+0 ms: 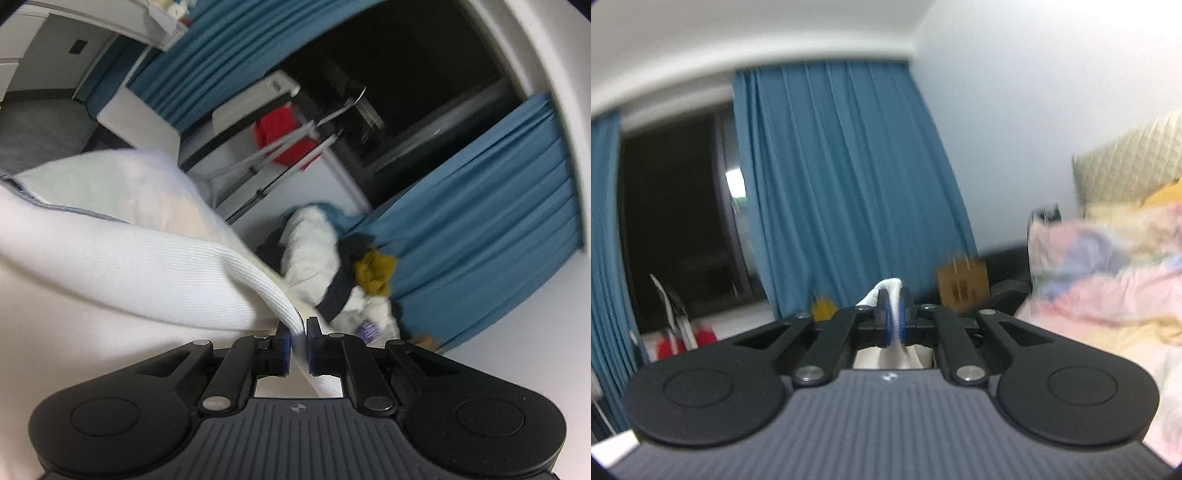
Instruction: Fold clothes
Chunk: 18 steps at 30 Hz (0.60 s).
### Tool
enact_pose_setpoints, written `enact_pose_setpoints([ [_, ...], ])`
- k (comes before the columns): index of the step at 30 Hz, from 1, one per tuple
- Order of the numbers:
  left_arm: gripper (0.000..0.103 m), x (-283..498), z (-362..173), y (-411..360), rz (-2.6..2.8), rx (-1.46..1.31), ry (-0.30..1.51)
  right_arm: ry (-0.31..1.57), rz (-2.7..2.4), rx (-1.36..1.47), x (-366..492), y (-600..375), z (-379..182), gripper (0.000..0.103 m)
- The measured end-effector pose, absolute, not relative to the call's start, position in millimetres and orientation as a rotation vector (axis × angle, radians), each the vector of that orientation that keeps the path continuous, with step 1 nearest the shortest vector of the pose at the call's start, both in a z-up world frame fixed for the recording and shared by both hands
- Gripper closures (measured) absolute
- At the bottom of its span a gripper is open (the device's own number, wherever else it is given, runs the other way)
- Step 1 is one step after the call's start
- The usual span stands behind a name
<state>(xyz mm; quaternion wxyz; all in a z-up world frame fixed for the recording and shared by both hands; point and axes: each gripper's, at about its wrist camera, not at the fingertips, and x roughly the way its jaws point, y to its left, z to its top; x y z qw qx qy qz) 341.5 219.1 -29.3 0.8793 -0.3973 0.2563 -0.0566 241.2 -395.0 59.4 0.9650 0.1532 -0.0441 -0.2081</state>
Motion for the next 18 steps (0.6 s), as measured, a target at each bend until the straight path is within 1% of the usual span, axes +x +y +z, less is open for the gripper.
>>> enact_pose_setpoints([
  [4, 0.094, 417, -47, 205, -0.084, -0.77, 0.65, 0.119, -0.443, 0.344, 346, -418, 10, 0.096],
  [6, 0.093, 445, -72, 199, -0.054, -0.746, 0.701, 0.221, -0.453, 0.341, 397, -426, -25, 0.096],
  [9, 0.093, 474, -103, 199, -0.025, -0.74, 0.743, 0.33, -0.471, 0.307, 451, -433, -74, 0.096],
  [12, 0.09, 482, -109, 201, -0.049, -0.713, 0.738, 0.383, -0.461, 0.326, 479, -434, -106, 0.096],
  [15, 0.087, 479, -105, 201, -0.097, -0.646, 0.729, 0.386, -0.409, 0.352, 481, -436, -110, 0.094],
  [16, 0.083, 476, -102, 200, -0.112, -0.62, 0.727, 0.396, -0.386, 0.368, 481, -438, -109, 0.094],
  [18, 0.058, 454, -94, 192, -0.14, -0.557, 0.713, 0.407, -0.371, 0.371, 476, -440, -104, 0.091],
])
